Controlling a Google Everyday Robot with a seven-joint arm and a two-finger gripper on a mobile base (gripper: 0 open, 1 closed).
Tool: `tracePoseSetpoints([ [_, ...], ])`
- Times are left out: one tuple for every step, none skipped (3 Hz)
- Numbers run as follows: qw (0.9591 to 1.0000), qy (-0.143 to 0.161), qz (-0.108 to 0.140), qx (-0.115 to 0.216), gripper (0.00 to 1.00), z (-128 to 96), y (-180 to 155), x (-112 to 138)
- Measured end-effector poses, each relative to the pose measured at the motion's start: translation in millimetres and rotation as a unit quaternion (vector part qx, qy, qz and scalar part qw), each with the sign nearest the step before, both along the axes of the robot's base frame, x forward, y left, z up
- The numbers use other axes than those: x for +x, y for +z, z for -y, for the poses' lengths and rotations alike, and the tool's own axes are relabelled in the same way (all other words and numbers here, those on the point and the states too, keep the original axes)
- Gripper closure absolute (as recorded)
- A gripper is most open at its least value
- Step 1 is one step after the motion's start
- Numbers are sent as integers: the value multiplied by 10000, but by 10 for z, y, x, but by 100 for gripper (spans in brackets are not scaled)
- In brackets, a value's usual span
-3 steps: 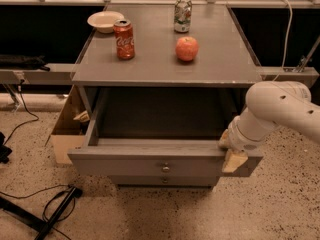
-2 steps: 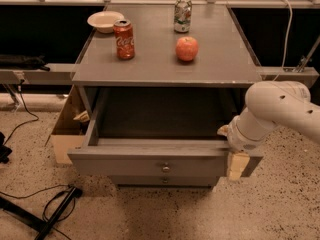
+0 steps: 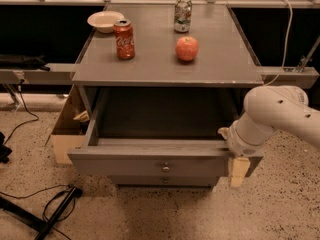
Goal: Open top drawer
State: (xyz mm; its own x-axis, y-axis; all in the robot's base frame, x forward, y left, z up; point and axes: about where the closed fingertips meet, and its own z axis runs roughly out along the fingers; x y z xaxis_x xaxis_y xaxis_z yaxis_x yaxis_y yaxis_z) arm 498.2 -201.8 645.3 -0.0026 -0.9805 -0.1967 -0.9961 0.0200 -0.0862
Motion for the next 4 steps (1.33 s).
tracePoseSetpoints([
  [9993,-101,-358,-32,18,-24,-186,-388],
  [9983,-65,-559,-120,42,-89,-234,-574],
  [9983,-65,-559,-120,65,-91,-153,-563],
  [9983,-65,-559,-120,88,-93,-121,-550],
])
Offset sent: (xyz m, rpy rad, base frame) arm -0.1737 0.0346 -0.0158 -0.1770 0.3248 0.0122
